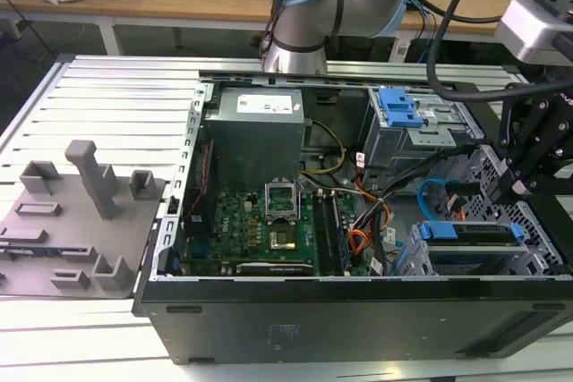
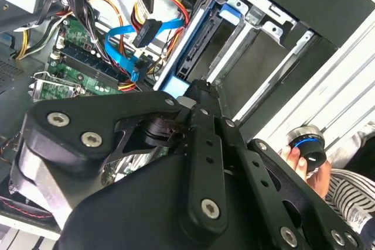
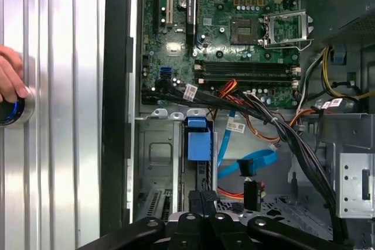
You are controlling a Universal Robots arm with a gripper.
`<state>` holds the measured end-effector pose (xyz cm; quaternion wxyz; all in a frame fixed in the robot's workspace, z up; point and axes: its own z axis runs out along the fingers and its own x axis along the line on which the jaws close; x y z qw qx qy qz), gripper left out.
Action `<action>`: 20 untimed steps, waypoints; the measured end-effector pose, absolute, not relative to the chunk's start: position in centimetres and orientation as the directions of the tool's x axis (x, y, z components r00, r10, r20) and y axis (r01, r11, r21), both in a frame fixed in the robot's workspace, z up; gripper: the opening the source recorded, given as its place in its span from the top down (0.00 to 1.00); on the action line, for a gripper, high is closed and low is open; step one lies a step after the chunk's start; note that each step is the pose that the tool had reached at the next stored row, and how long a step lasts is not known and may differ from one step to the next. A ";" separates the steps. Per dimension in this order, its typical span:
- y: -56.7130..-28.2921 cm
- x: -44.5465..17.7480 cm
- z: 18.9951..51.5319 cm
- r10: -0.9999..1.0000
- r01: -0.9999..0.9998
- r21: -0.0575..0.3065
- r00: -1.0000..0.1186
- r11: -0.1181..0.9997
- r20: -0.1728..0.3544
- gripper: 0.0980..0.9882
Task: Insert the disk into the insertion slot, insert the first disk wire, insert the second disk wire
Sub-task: 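Insert the disk into the insertion slot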
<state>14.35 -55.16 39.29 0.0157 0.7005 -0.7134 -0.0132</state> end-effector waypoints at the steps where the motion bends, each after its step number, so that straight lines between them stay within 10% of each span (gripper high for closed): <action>1: -55.2 14.4 39.2 -1.000 -0.999 0.041 -0.018 0.018 0.004 0.99; 20: -55.2 14.4 36.8 -1.000 -0.999 0.043 -0.018 0.018 0.004 0.99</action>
